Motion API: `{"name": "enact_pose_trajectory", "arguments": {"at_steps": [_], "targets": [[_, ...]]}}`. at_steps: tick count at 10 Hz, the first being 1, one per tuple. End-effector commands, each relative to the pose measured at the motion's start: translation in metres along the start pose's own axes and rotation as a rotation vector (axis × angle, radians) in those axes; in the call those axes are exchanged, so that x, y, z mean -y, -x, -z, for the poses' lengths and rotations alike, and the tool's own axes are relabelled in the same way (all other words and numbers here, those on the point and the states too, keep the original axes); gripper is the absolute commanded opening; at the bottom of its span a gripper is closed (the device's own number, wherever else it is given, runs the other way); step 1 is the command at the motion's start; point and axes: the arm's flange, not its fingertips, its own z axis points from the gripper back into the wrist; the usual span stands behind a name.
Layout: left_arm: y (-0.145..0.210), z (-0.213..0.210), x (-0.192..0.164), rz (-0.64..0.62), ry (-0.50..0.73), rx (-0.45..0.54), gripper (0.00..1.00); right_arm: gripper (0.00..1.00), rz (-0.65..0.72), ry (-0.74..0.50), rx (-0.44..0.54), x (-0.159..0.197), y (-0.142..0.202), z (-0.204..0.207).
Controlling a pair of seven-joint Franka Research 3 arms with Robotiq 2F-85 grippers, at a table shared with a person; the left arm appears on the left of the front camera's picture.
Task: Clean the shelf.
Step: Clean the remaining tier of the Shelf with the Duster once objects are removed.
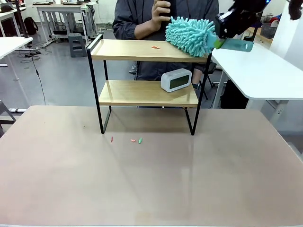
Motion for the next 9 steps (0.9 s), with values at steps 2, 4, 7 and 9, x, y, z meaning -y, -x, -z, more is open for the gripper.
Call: {"name": "enact_pose_trajectory", "arguments": {"at_steps": [2,4,7,9], "targets": [[-0.001,0.002,0.001,0.019,0.014,0.02,1.0,0.12,-0.109,-0.235,0.004,0.0,0.008,-0.007],[-0.001,0.002,0.001,0.019,0.014,0.02,1.0,0.12,-0.202,-0.364,-0.036,-0.002,0.017,-0.009],[-0.001,0.002,0.001,0.019,0.014,0.02,1.0,0.12,-0.489,-0.654,-0.292,0.003,0.052,-0.02],[-0.001,0.002,0.001,0.019,0.014,0.02,1.0,0.12,-0.596,-0.908,-0.249,0.026,0.071,-0.041]]}}
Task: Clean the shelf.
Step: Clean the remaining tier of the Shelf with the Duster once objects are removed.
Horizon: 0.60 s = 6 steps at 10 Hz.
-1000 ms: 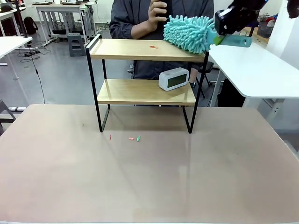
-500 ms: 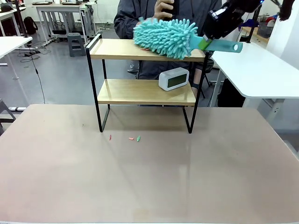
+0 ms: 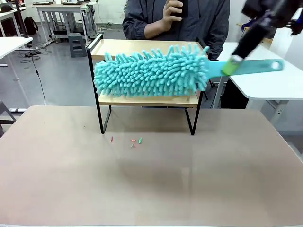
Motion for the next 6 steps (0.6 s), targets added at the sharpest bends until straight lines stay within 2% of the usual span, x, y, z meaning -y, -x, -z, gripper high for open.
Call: {"name": "enact_pose_trajectory", "arguments": {"at_steps": [1,3,4,5,6], "targets": [[-0.001,0.002,0.001,0.019,0.015,0.02,1.0,0.12,-0.065,-0.133,0.048,0.008,0.017,-0.032],[-0.001,0.002,0.001,0.019,0.015,0.02,1.0,0.12,-0.033,-0.151,0.097,0.017,0.031,-0.036],[-0.001,0.002,0.001,0.019,0.015,0.02,1.0,0.12,-0.016,-0.143,0.166,0.018,0.048,-0.043],[-0.001,0.002,0.001,0.019,0.015,0.02,1.0,0.12,0.027,-0.099,0.327,0.017,0.081,-0.058],[-0.001,0.002,0.001,0.019,0.015,0.02,1.0,0.12,0.058,-0.066,0.518,0.012,0.129,-0.072]]}}
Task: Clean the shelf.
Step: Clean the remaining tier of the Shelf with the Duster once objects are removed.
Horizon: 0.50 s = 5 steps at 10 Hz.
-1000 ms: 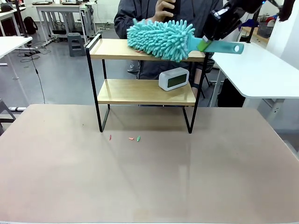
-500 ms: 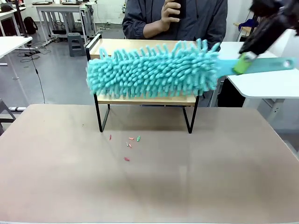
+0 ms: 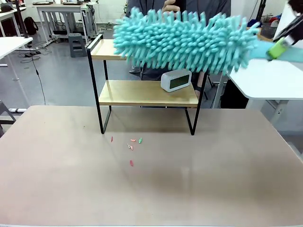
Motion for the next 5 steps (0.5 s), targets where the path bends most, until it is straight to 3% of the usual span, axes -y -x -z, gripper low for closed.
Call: {"name": "enact_pose_trajectory", "arguments": {"at_steps": [1,2,3,4,5], "targets": [[-0.001,0.002,0.001,0.019,0.015,0.02,1.0,0.12,0.09,0.11,0.423,-0.011,0.087,-0.031],[-0.001,0.002,0.001,0.019,0.015,0.02,1.0,0.12,0.275,0.21,0.584,-0.007,0.138,-0.036],[-0.001,0.002,0.001,0.019,0.015,0.02,1.0,0.12,0.391,0.255,0.674,-0.001,0.173,-0.031],[-0.001,0.002,0.001,0.019,0.015,0.02,1.0,0.12,0.537,0.299,0.725,0.012,0.2,-0.022],[-0.001,0.002,0.001,0.019,0.015,0.02,1.0,0.12,0.673,0.343,0.707,0.031,0.215,-0.009]]}}
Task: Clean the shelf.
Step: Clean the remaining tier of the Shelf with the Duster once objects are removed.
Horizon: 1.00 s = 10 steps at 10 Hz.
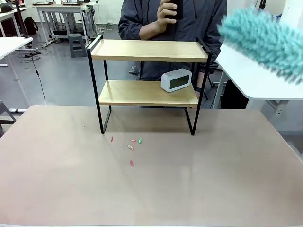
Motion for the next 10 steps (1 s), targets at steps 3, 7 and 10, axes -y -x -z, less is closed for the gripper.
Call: {"name": "enact_pose_trajectory", "arguments": {"at_steps": [3,7,10], "targets": [[-0.001,0.002,0.001,0.018,0.015,0.02,1.0,0.12,0.302,0.199,-0.2,0.041,-0.013,0.083],[-0.001,0.002,0.001,0.018,0.015,0.02,1.0,0.12,0.214,0.171,-0.006,0.043,0.015,0.035],[-0.001,0.002,0.001,0.018,0.015,0.02,1.0,0.12,0.214,0.171,-0.006,0.043,0.015,0.035]]}}
